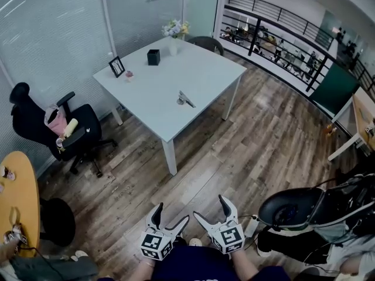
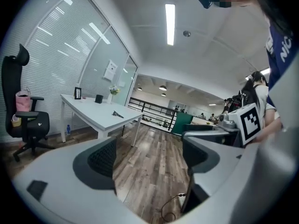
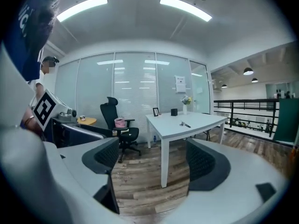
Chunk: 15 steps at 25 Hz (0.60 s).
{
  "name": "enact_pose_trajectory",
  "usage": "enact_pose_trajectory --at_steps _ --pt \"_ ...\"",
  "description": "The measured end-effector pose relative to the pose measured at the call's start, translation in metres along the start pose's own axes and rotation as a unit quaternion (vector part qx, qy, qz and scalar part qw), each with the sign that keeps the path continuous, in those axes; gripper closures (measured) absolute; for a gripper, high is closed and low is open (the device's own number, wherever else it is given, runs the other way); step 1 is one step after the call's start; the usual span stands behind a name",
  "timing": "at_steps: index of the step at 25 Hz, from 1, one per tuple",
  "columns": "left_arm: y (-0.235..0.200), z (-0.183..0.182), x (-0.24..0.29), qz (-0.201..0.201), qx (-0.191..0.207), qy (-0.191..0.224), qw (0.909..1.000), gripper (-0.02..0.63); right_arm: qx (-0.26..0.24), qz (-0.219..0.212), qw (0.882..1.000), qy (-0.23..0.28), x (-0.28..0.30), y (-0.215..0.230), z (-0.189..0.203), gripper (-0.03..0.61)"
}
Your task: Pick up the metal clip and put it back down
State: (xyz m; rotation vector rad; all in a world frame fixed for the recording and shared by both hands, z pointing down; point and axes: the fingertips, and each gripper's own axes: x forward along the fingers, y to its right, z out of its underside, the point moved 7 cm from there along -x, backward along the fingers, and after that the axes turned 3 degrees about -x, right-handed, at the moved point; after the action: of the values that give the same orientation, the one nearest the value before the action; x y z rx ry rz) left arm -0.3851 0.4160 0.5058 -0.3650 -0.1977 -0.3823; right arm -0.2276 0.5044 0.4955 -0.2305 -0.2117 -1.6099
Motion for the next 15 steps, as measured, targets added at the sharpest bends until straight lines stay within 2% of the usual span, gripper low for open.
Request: enact_pose_trajectory --at_steps 5,15 --pt "-0.015 -0.005 0.005 0.018 -0.001 -0.004 0.9998 0.187 0.01 0.021 1.0 -0.004 0.014 0.005 -0.002 0.135" --pt "-0.053 -0.012 0.014 0.044 0.026 -0.017 0.9985 0.189 0.017 0.057 0.998 -0.004 0.04 0.001 -0.001 0.156"
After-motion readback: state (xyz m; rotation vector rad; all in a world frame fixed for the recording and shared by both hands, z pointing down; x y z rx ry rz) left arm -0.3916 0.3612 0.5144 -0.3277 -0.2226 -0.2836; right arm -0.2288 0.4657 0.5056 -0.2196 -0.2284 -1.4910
